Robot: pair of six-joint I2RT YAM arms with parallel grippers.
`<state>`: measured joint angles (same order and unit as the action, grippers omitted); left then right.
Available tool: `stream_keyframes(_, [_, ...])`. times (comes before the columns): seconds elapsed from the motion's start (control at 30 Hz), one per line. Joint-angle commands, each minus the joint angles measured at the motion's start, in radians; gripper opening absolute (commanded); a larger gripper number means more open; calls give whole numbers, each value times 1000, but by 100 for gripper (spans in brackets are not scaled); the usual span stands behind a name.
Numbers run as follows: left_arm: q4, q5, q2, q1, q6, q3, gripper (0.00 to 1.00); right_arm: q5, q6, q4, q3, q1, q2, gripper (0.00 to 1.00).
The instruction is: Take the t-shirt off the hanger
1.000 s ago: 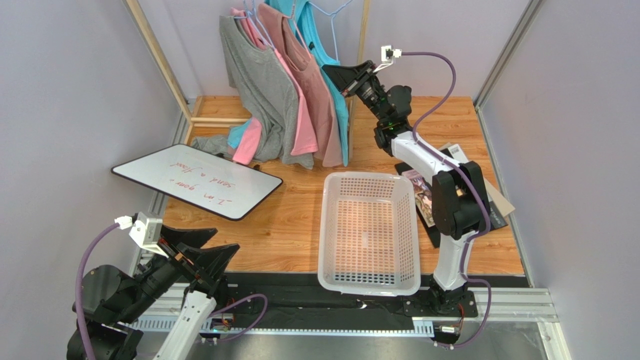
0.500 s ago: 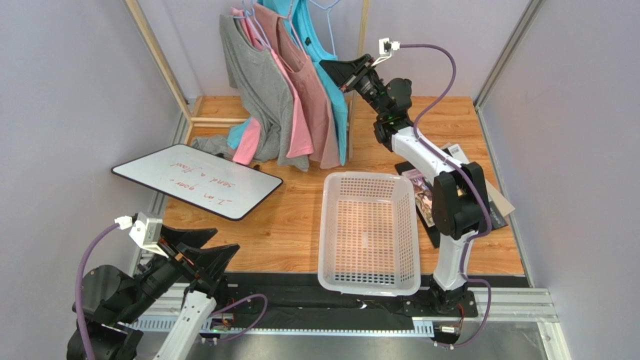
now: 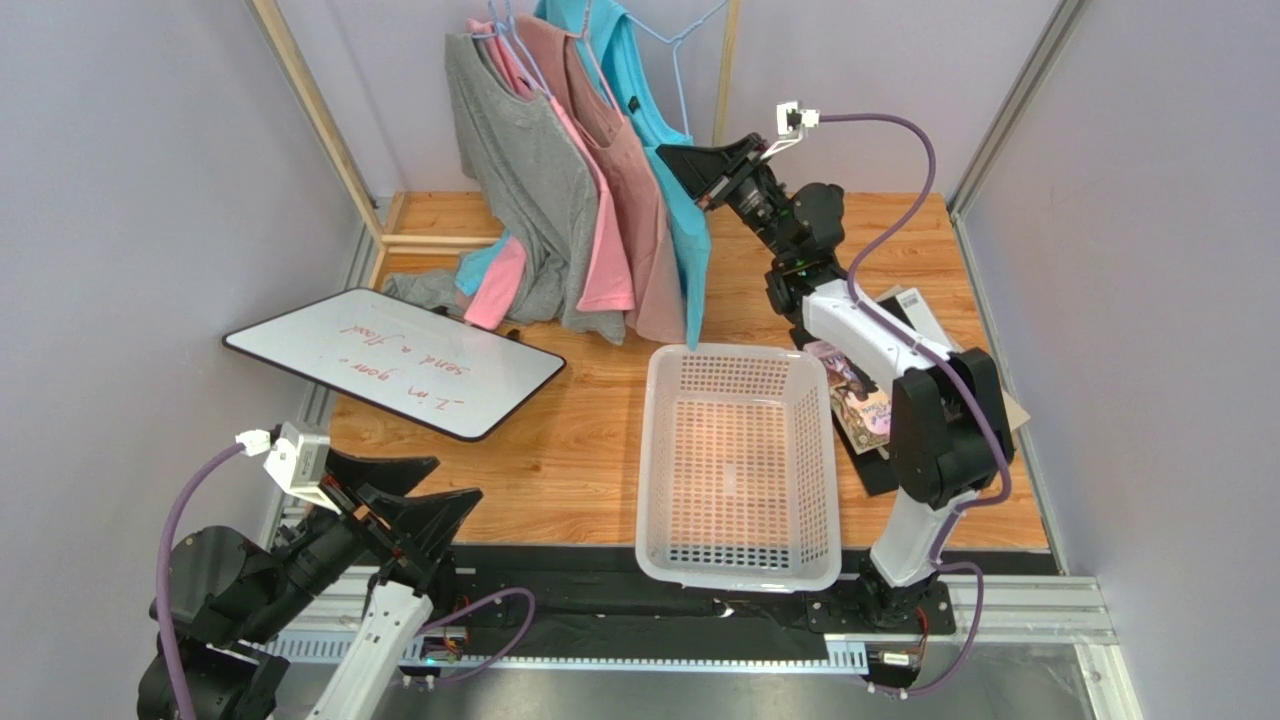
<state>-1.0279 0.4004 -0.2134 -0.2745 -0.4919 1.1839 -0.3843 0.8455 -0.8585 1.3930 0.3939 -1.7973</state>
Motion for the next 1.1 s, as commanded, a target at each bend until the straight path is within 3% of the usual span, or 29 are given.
stream_keyframes(0.0, [29, 29, 2, 0, -17, -20, 90, 51, -111, -39, -46, -3, 162, 0])
stream_keyframes(0.43, [224, 172, -15, 0, -138, -184, 89, 223, -546, 648, -167, -1, 541, 0])
stream_keyframes(0.77, [465, 305, -61, 0, -290, -319, 89, 378, -707, 979, -186, -1, 779, 0])
stream_keyframes(1.07, [655, 348, -104, 0, -408, -403, 86, 456, -801, 1089, 48, -3, 803, 0])
